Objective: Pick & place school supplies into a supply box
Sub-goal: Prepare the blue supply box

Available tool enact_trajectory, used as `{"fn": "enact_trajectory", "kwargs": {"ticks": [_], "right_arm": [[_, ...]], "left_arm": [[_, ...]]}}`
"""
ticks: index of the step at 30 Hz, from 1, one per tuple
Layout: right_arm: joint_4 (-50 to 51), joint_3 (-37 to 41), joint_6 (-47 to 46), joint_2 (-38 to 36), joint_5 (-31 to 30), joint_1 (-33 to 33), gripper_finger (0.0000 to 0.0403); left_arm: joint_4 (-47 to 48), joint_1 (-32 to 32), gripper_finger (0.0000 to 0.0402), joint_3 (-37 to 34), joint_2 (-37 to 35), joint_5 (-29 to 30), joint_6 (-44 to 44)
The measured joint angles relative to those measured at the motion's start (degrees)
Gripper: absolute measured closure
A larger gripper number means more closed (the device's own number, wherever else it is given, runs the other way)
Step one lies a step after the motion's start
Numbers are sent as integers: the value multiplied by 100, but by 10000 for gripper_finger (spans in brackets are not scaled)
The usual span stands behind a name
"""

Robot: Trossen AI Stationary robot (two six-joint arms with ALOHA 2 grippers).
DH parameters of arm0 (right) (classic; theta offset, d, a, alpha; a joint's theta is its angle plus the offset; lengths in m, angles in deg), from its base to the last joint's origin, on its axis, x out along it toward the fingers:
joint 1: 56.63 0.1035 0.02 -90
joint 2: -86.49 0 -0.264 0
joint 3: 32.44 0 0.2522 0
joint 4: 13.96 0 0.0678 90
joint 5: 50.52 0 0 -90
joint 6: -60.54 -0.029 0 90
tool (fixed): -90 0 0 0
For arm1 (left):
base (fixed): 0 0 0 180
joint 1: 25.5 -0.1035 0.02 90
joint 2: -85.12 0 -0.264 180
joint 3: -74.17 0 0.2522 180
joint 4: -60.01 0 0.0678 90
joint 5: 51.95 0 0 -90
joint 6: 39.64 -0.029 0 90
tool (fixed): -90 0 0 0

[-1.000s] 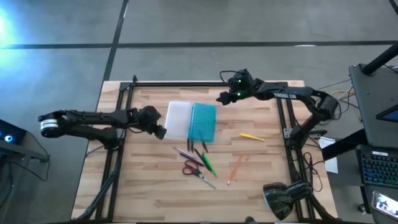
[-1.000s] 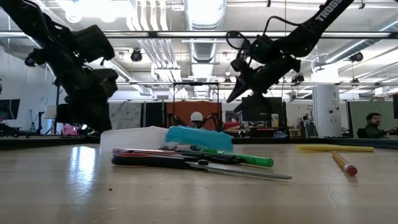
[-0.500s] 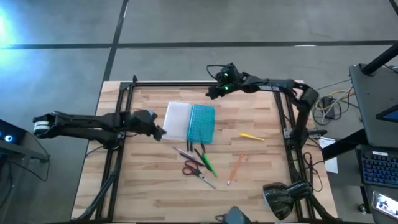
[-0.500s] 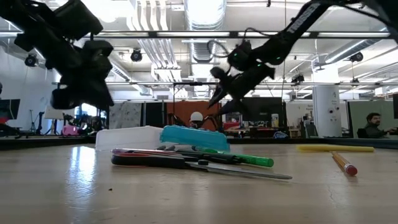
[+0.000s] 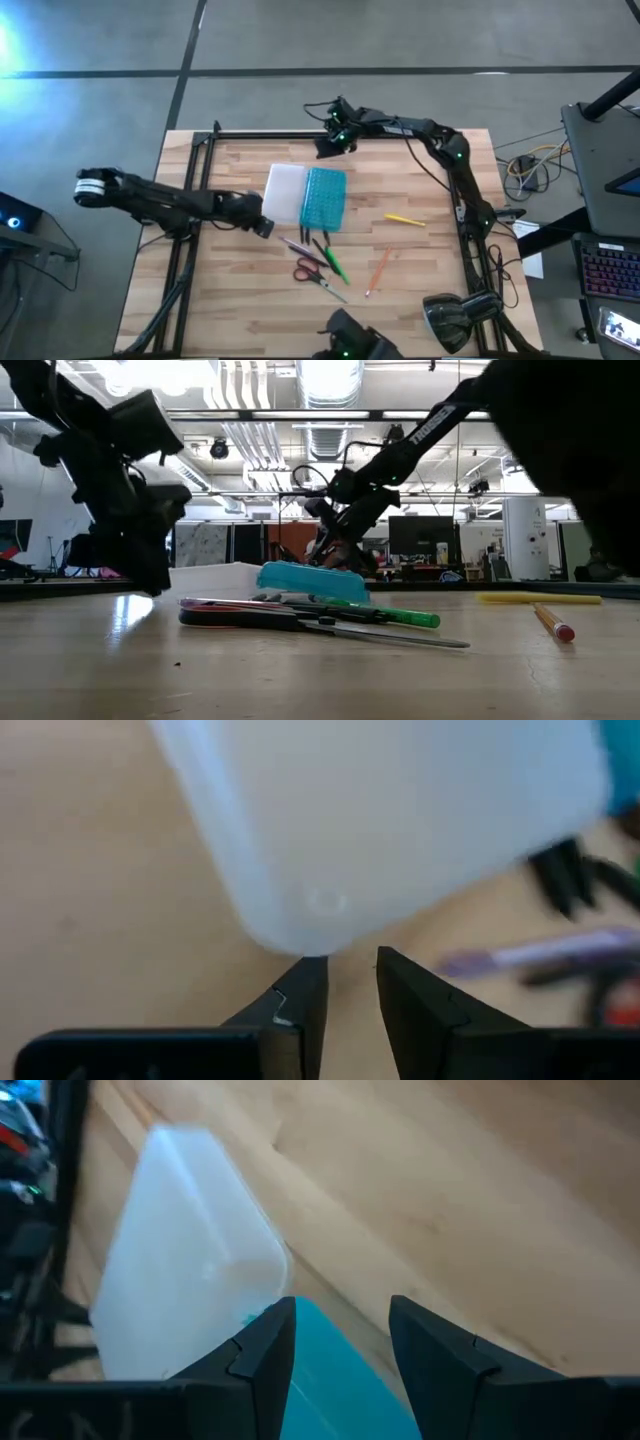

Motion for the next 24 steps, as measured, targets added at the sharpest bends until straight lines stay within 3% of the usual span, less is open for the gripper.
{"fn": "enact_trajectory", "kwargs": {"ticks": [10,21,24], "right_arm": [[1119,-334,745,168,460,118,248],[1716,-270,1374,-247,1996,262,248],[1757,-270,1573,-393,1659,363,248]], "left_arm": [[-252,-288,326,7,301,506,124],[-181,-904,326,0,297,969,-319],[-175,-1143,326,0,297,1010,-481]]}}
